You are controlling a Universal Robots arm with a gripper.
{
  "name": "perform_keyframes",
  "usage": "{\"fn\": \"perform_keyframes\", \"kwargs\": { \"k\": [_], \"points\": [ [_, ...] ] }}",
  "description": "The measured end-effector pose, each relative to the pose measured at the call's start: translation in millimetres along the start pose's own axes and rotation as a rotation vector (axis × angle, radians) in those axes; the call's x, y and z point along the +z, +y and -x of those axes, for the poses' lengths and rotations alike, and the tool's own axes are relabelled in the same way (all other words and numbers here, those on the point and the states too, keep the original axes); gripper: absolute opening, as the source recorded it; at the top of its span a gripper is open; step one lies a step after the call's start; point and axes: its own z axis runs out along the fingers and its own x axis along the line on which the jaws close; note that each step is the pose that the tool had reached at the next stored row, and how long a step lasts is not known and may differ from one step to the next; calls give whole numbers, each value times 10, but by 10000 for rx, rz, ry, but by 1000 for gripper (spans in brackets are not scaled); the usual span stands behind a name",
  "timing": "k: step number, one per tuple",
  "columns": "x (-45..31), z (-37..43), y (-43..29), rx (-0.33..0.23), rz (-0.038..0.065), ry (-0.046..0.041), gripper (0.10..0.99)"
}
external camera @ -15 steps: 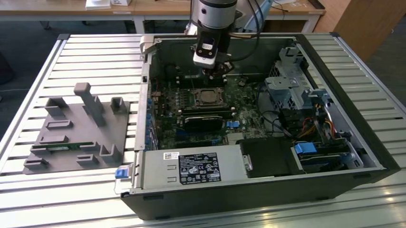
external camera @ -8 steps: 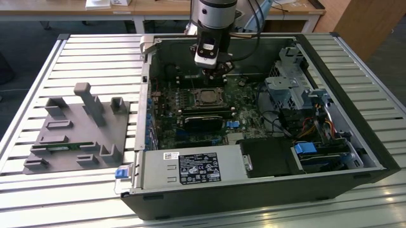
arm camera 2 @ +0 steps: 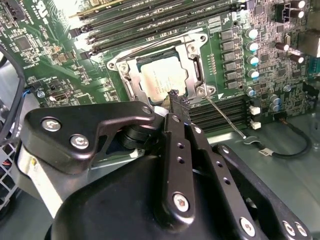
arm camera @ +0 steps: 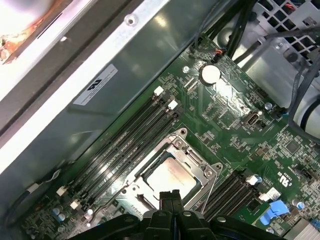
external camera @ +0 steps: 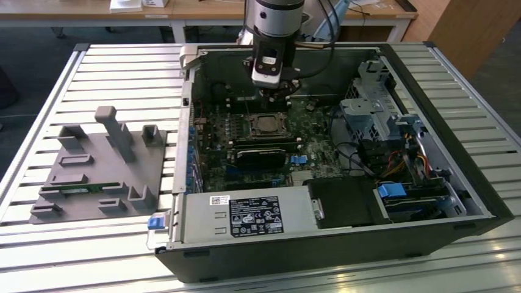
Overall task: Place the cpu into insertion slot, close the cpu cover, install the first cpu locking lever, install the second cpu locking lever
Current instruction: 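Install the first cpu locking lever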
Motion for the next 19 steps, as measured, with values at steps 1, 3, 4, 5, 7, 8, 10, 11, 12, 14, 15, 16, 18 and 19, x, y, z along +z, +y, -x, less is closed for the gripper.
{"fn": "perform_keyframes", "kwargs": {
  "k": [1,3,4,5,7,8,10,11,12,14,15,16,18,19],
  "points": [
    [0,0,0,-54,-1,0,106],
    [0,0,0,-159,-3,1,106],
    [0,0,0,-212,-3,2,106],
    [0,0,0,-262,-4,3,106],
    [0,0,0,-359,-6,4,106],
    [0,0,0,-408,-6,5,106],
    [0,0,0,-514,-8,6,106],
    [0,0,0,-589,-9,6,106],
    [0,0,0,-660,-10,7,106],
    [0,0,0,-831,-13,9,106],
    [0,0,0,-940,-14,10,106],
    [0,0,0,-1042,-16,12,106],
    [0,0,0,-1245,-19,13,106],
    [0,0,0,-1337,-20,15,106]
  ]
}}
